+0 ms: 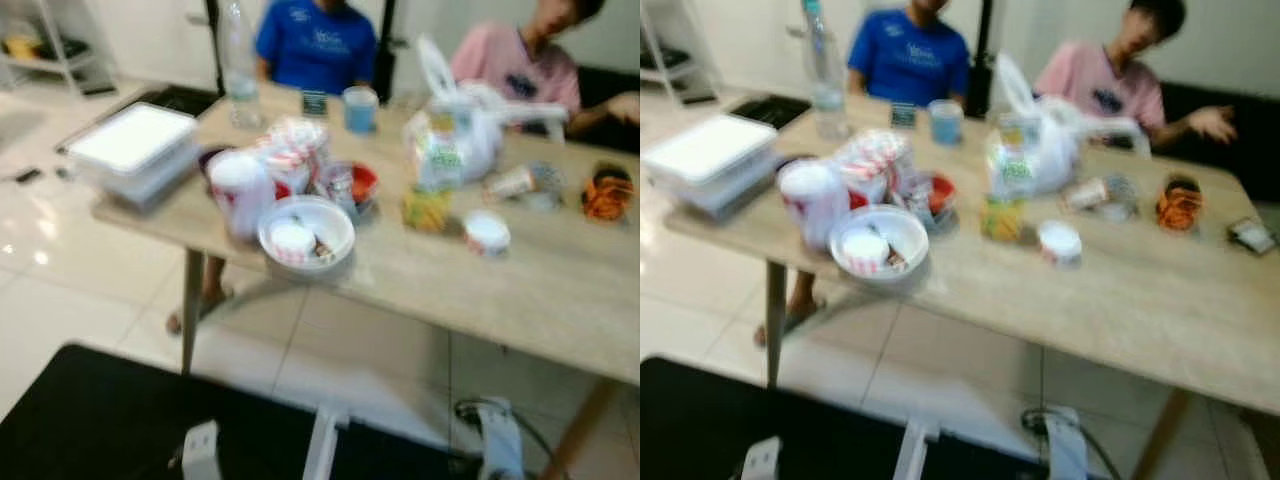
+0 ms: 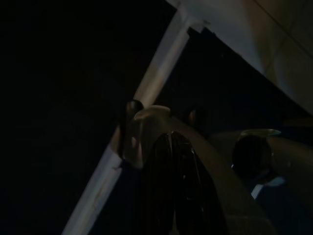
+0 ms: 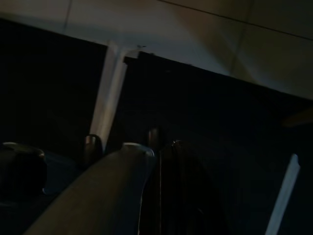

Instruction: Restocking fridge

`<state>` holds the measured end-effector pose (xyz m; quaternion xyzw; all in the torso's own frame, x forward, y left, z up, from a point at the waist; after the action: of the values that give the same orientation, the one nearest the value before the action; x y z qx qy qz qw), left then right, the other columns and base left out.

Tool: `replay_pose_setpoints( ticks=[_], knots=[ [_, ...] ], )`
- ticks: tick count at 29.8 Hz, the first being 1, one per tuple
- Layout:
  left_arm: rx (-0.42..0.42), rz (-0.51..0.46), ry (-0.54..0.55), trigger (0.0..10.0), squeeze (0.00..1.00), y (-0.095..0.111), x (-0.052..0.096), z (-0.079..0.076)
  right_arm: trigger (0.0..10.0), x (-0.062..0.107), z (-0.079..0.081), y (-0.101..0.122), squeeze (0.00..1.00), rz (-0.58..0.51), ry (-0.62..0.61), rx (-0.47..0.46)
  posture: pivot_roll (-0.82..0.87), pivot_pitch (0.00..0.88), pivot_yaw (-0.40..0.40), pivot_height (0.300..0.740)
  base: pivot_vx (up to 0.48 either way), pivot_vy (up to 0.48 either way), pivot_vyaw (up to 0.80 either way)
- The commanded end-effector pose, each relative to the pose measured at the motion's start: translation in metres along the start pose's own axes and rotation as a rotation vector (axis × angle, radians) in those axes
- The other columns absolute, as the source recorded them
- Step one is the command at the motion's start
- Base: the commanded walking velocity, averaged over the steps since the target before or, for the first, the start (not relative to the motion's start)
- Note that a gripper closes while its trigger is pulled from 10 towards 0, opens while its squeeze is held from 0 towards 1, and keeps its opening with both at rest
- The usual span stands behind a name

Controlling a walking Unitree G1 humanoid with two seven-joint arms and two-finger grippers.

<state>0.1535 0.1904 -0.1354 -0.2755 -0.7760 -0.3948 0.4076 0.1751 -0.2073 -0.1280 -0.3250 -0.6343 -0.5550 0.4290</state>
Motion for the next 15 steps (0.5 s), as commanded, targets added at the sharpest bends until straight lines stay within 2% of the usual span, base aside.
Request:
replay_pose_setpoints(
  ticks=[1,4,15],
  knots=[
    [0.014,0.012,0.022,10.0,0.0,-0.0049,0.0012,0.0045,10.0,0.0013,-0.0044,-0.0039,0.0,0.004,-0.009,-0.012,-0.01,0.0,0.009,0.74,0.0,0.0,0.0],
    [0.035,0.005,0.026,10.0,0.0,-0.0045,0.0011,0.0046,10.0,0.0012,-0.0035,-0.0037,0.0,0.003,-0.003,-0.011,-0.01,0.0,0.009,0.74,0.0,0.0,0.0],
    [0.028,0.014,0.011,10.0,0.0,-0.0069,0.0004,0.001,10.0,0.0007,0.0049,-0.0037,0.0,-0.008,0.057,0.012,-0.02,0.0,0.01,0.74,0.0,0.0,0.0]
  ],
)
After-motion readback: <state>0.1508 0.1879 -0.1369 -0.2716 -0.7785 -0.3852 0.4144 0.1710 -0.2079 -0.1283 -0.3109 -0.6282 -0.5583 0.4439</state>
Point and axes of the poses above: a point about 5 cm out from each wrist's last joint towards the gripper, its own x axis pointing back from the gripper into the wrist, its own y axis along the axis of the wrist's last joint, z = x × y, the point moved 4 cm from there along -x, pointing out of the wrist towards the gripper, and after that the axes turned 13 degrees about x, right-handed, at the moved point
